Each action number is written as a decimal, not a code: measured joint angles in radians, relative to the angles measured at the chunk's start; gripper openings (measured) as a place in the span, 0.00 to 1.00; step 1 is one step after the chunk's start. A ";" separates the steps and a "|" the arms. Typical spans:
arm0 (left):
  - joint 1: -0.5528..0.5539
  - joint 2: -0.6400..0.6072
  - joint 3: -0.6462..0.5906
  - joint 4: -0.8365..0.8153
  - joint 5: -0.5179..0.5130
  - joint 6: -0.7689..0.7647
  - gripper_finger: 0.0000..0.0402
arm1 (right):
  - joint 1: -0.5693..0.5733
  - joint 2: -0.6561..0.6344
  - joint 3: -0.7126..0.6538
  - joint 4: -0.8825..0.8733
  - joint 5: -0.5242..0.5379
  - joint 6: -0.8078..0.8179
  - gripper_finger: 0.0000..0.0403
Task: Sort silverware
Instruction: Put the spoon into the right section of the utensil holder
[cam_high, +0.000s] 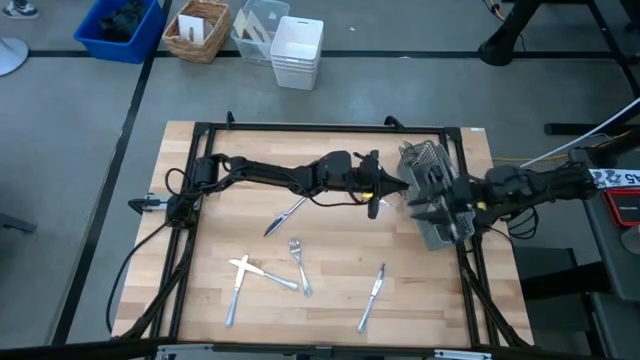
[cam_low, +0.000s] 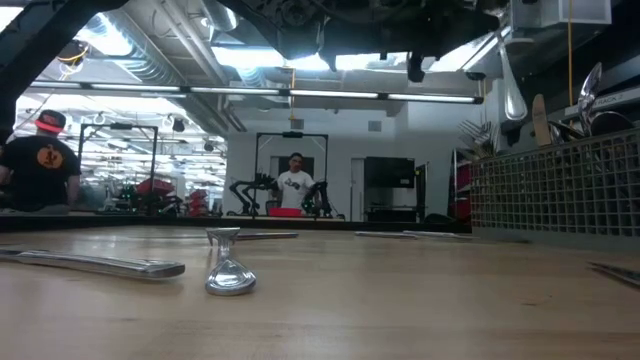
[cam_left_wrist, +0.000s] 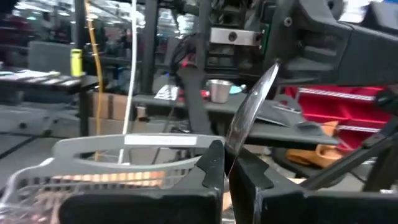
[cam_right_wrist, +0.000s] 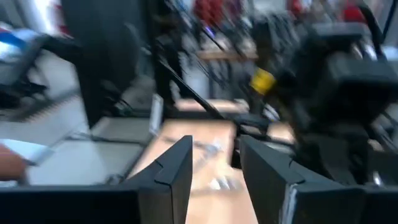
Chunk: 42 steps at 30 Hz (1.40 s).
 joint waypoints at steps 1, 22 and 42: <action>-0.003 0.000 0.000 0.000 0.008 -0.008 0.00 | 0.016 -0.013 -0.016 0.045 -0.015 -0.017 0.34; -0.158 0.118 0.012 0.482 0.050 0.424 0.00 | 0.163 -0.037 -0.066 0.278 -0.081 -0.253 0.34; -0.112 0.416 0.398 0.327 0.148 0.663 0.00 | 0.162 0.062 -0.066 0.276 -0.094 -0.254 0.34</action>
